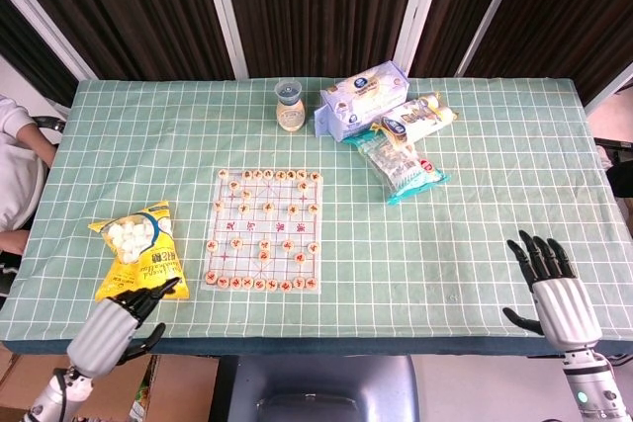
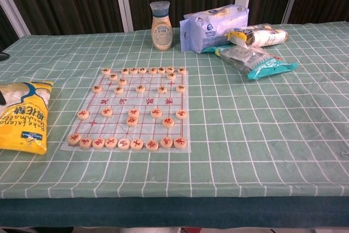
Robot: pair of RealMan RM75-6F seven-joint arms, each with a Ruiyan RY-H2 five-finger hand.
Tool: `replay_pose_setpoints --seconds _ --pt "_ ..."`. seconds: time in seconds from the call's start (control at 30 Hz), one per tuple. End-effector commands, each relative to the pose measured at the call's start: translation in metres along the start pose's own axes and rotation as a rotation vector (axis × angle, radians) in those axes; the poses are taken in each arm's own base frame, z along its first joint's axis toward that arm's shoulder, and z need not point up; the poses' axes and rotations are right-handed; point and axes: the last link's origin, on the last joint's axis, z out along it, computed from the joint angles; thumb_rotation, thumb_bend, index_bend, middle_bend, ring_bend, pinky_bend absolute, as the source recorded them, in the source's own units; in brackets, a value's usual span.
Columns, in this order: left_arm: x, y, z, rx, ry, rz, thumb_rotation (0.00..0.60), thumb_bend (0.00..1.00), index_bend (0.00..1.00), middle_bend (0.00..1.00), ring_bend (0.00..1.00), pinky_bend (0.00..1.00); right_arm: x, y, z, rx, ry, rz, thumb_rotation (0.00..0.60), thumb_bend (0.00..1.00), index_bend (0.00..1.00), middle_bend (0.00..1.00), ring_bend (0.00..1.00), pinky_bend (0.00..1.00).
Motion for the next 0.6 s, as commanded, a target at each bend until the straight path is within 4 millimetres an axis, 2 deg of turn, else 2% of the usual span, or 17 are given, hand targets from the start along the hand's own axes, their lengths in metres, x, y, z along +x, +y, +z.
replay_pose_setpoints --seconds 0.03,0.1,0.23,0.37,0.6 --pt "-0.014 0.015 0.027 -0.038 -0.019 -0.066 0.600 0.43 0.21 0.95 0.98 1.00 0.000 0.000 0.000 0.000 0.001 0.004 0.600 0.20 0.00 0.00 0.00 0.00" --pt "-0.020 0.019 0.038 -0.035 -0.038 -0.120 0.600 0.43 0.24 1.00 1.00 1.00 0.000 0.000 0.000 -0.001 0.001 0.007 0.600 0.19 0.00 0.00 0.00 0.00" --pt "-0.030 0.024 0.060 -0.006 -0.023 -0.168 0.600 0.43 0.29 1.00 1.00 1.00 -0.002 -0.001 0.001 -0.001 -0.010 0.005 0.600 0.19 0.00 0.00 0.00 0.00" --pt "-0.041 0.024 0.077 0.037 -0.064 -0.164 0.600 0.43 0.27 1.00 1.00 1.00 -0.004 -0.004 -0.001 0.008 -0.020 -0.002 0.600 0.20 0.00 0.00 0.00 0.00" --pt "-0.064 0.009 0.084 0.117 -0.172 -0.167 0.600 0.41 0.24 1.00 1.00 1.00 -0.001 -0.003 -0.003 0.000 -0.002 0.002 0.600 0.20 0.00 0.00 0.00 0.00"
